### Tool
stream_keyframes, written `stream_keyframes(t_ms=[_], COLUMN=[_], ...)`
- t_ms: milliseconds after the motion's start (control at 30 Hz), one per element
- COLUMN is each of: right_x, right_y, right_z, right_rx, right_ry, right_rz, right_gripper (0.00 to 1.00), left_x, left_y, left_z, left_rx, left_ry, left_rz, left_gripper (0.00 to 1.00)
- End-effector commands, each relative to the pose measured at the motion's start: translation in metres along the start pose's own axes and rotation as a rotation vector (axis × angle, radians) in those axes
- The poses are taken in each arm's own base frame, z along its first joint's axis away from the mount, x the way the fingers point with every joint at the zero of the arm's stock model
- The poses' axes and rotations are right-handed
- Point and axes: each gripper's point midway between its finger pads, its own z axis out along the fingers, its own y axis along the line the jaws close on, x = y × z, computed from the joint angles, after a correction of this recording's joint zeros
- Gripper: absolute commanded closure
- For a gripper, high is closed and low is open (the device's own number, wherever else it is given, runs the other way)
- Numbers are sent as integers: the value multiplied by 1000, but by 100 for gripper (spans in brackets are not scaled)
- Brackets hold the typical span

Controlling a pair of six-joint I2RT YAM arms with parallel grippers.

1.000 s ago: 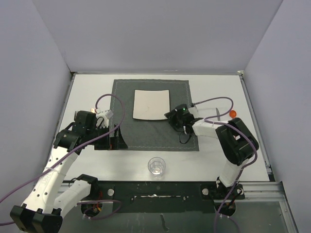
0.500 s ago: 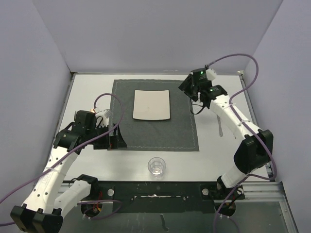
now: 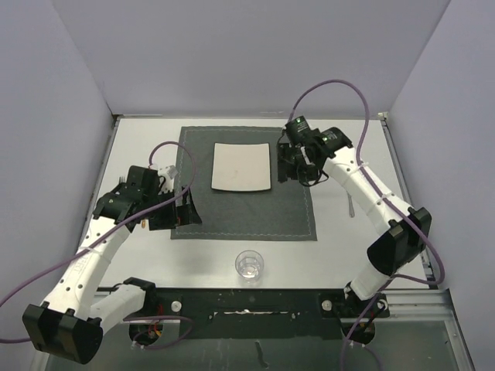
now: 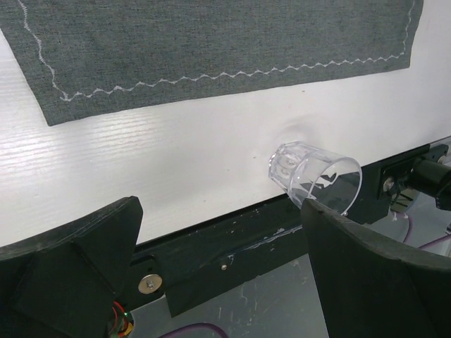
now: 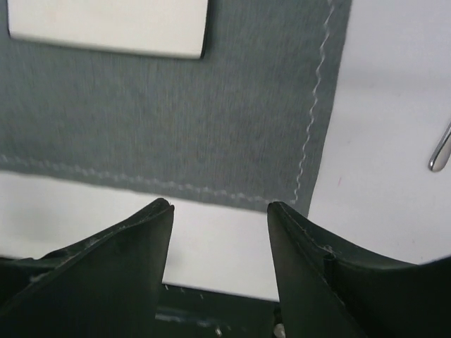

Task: Set the dinner table for one person
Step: Place the plate on the napkin, then pick up the cup at the center of the board.

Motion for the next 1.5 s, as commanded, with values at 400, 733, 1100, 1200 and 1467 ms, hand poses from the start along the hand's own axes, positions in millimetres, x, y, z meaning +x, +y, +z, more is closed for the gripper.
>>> stream_keyframes(t_ms=[400,733,1100,1200,1467], right_x=[206,272,230,219,213], right_y=[39,75,123,129,127], right_z=[-92,-49,-47,-42,-11], right_rx=[-124,-115,-190,-202,-219], right_ry=[183,106,-3,-1,68], right_rz=[-415,-515,-478,-459,-436], right_gripper=[41,41,40,40,40], left_x=[-7,5,7,7,7], left_y=[-1,1,3,4,5], left_z=[-20,-32,-34,-32,-24], left_rx=[-44,-61,-75,-77,-76], left_ry=[-133,-143,-137,-133,-123], left_rz=[-110,-129,-118,-116,-113], left_gripper=[2,2,2,2,2])
